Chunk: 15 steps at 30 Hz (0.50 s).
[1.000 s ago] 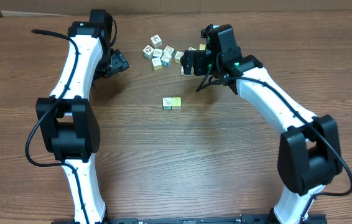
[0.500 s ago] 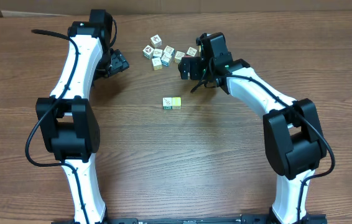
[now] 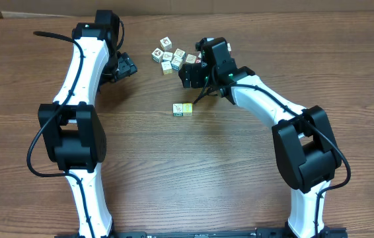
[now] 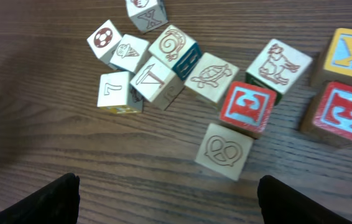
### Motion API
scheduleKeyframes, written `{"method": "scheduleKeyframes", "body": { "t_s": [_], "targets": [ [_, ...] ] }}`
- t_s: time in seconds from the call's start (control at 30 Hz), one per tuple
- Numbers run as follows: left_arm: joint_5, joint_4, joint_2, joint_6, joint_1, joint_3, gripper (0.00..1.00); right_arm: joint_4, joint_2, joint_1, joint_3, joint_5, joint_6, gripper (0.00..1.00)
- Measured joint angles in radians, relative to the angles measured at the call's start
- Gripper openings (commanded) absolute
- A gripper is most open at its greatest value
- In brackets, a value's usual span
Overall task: Form a horizontal line
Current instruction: 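Lower the right gripper onto the pretzel block at the cluster's bottom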
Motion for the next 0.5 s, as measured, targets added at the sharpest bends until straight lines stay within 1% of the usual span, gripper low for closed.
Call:
{"method": "scheduleKeyframes", "body": {
  "t_s": [0.5],
  "targets": [
    [0.000, 0.000, 0.000, 0.000, 0.000, 0.000, 1.00, 0.031, 0.019, 0.007, 0.000, 0.022, 0.000, 0.88]
  ]
}}
